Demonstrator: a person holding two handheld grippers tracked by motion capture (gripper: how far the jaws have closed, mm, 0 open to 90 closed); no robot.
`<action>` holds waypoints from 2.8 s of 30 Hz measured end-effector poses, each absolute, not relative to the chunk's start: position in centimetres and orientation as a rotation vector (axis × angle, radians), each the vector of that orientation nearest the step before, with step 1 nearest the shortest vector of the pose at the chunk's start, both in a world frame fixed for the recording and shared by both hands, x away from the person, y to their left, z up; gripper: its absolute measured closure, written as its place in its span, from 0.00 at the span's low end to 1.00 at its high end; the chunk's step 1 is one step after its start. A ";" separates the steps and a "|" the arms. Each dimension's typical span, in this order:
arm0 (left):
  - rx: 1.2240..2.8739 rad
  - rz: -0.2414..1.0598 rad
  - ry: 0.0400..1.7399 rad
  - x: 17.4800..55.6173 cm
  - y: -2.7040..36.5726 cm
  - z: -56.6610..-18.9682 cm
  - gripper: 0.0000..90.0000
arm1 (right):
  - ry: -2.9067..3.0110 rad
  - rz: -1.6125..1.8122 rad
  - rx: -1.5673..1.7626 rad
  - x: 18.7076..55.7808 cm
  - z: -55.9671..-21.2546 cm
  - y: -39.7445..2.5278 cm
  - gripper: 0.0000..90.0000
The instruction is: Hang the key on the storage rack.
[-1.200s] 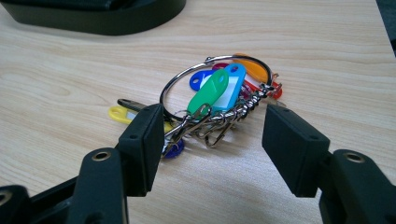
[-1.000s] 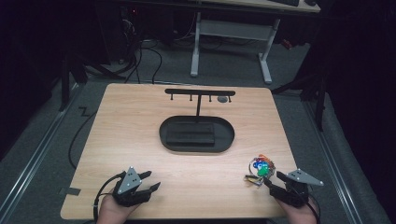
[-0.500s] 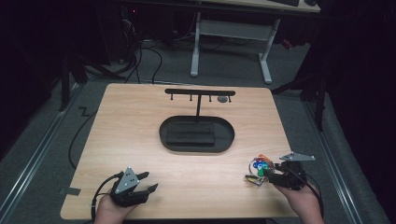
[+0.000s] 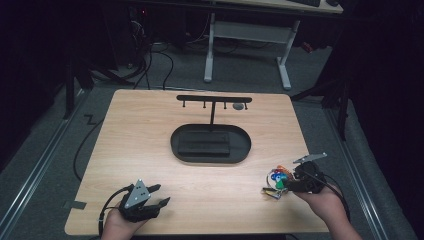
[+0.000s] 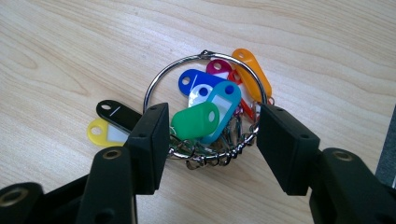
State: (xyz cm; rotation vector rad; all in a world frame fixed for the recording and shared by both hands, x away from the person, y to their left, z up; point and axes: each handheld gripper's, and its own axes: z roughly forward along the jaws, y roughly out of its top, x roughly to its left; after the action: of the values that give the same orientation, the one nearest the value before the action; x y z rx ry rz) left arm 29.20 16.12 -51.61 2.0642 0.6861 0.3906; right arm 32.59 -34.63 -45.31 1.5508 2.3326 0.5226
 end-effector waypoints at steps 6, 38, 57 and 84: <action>2.070 0.370 0.711 29.2 16.5 -51.8 0.49 | 2.411 0.445 1.546 34.1 -44.5 -34.4 0.56; 2.123 0.340 0.676 28.8 16.4 -52.1 0.49 | 2.597 0.098 1.620 40.7 -47.8 -35.5 0.79; 2.129 0.332 0.648 28.7 16.0 -52.0 0.49 | 2.624 0.211 1.468 36.8 -43.0 -33.0 0.97; 2.104 0.326 0.651 28.8 16.3 -51.7 0.49 | 2.660 0.241 1.320 34.6 -35.1 -29.7 0.98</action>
State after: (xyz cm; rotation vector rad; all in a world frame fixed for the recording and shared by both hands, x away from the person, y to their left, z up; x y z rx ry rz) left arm 28.84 16.27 -51.74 2.1040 0.6507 0.3256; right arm 34.60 -29.73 -35.09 1.3196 2.6604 0.2408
